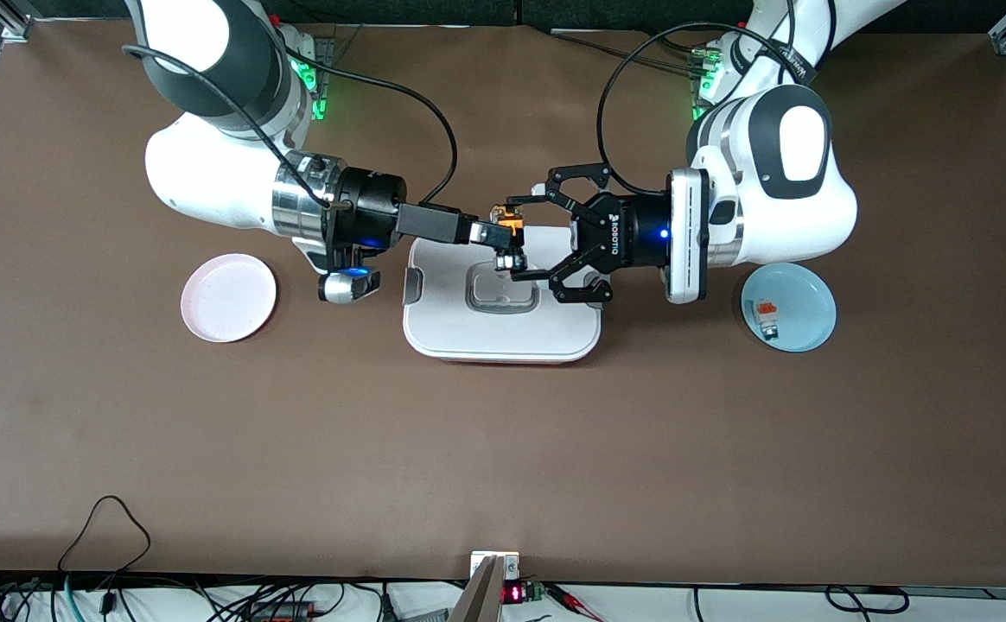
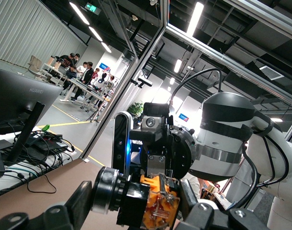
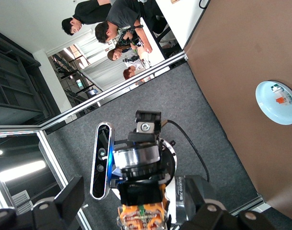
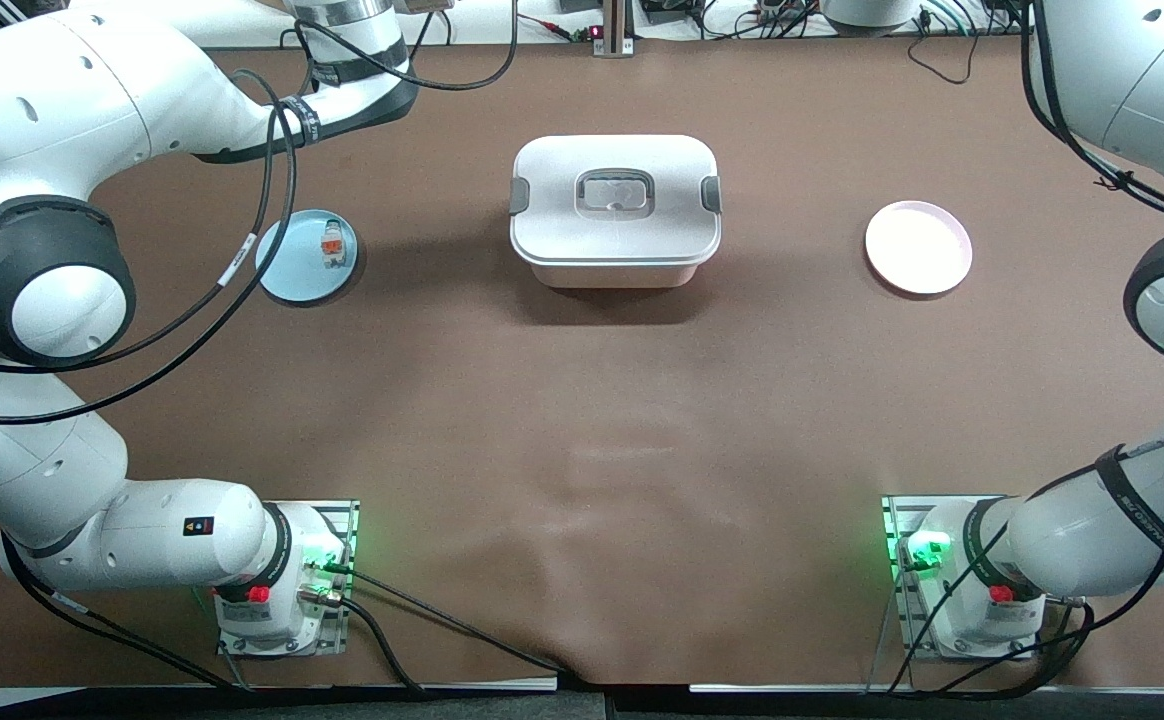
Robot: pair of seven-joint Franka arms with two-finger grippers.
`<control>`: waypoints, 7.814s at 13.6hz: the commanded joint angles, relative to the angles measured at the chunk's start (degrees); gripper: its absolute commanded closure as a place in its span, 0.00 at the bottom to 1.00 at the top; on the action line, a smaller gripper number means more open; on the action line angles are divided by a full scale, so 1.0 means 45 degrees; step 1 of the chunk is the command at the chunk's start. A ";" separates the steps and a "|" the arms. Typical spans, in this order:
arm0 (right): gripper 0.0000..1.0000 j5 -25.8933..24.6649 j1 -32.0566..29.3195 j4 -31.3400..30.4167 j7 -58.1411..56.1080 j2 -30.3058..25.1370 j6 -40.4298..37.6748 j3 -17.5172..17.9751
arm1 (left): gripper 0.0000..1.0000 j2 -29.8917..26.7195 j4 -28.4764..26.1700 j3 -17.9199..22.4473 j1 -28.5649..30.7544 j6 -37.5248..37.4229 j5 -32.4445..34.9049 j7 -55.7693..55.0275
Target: Transfer orange switch to right arm and place
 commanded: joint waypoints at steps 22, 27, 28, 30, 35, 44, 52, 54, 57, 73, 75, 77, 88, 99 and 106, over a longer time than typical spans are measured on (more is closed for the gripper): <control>0.67 -0.0417 0.0218 0.0408 -0.1874 0.0151 0.0254 0.0014 | 0.68 0.0025 0.0098 -0.0017 0.0062 -0.0231 -0.1273 0.0351; 0.67 -0.0417 0.0218 0.0408 -0.1874 0.0151 0.0273 0.0014 | 0.01 -0.0034 0.0098 -0.0017 0.0062 -0.0251 -0.1353 0.0351; 0.67 -0.0417 0.0218 0.0408 -0.1874 0.0151 0.0254 0.0014 | 0.01 -0.0208 0.0098 0.0061 0.0255 -0.0251 -0.1140 0.0312; 0.67 -0.0417 0.0218 0.0408 -0.1971 0.0151 0.0273 0.0014 | 0.01 -0.0326 0.0059 0.0120 0.0744 -0.0251 -0.1060 0.0312; 0.67 -0.1313 0.0198 0.0272 -0.2303 0.0171 0.0157 0.0014 | 0.01 -0.0327 -0.0643 0.1111 0.2561 -0.0037 -0.1060 0.0390; 0.67 -0.5392 0.0062 -0.1583 -0.2324 0.0132 0.0020 -0.0005 | 0.01 -0.1282 -0.1816 0.2032 0.4650 0.3460 0.1428 0.0157; 0.67 -1.2810 -0.1577 -0.1800 -0.2265 0.0073 -0.3605 -0.0686 | 0.01 -0.3664 -0.1835 0.2835 0.4944 0.3109 1.1353 -0.9678; 0.67 -1.5678 -0.1618 -0.1780 -0.2188 0.0054 -0.5365 -0.1565 | 0.01 -0.4231 -0.1972 0.3028 0.4790 0.2485 1.3055 -1.2354; 0.67 -1.8999 -0.1909 -0.1780 -0.2865 0.0054 -0.7182 -0.2289 | 0.01 -0.4718 -0.1894 0.4004 0.4106 0.0733 1.5417 -1.4643; 0.67 -2.1569 -0.5524 -0.5936 -1.9157 0.0054 -0.2856 -0.2310 | 0.01 -0.6108 -0.1699 0.5058 0.2171 -0.6091 2.3029 -2.0039; 0.67 -2.1569 -0.5544 -0.6484 -1.9664 0.0054 -0.2191 -0.2310 | 0.01 -0.6088 -0.1699 0.5858 0.2171 -0.6091 2.1893 -2.0215; 0.67 -2.1569 -0.5874 -0.7147 -2.0795 0.0054 -0.1216 -0.2329 | 0.01 -0.6088 -0.1679 0.5921 0.2113 -0.6091 2.1811 -2.0235; 0.64 -2.1569 -0.6130 -0.8127 -2.1561 0.0619 0.0586 -0.2310 | 0.01 -0.5776 -0.1464 0.5804 0.2210 -0.6071 2.1479 -2.0079; 0.00 -1.9756 -0.6013 -0.6884 -2.1738 0.0387 -0.1749 -0.2233 | 0.01 -0.4760 -0.0918 0.5902 0.2737 -0.6052 2.1886 -2.0059; 0.00 -1.8526 -0.5526 -0.2644 -1.8444 -0.0004 -0.6303 -0.2212 | 0.01 -0.3803 0.0606 0.5901 0.2757 -0.6657 2.2182 -2.0137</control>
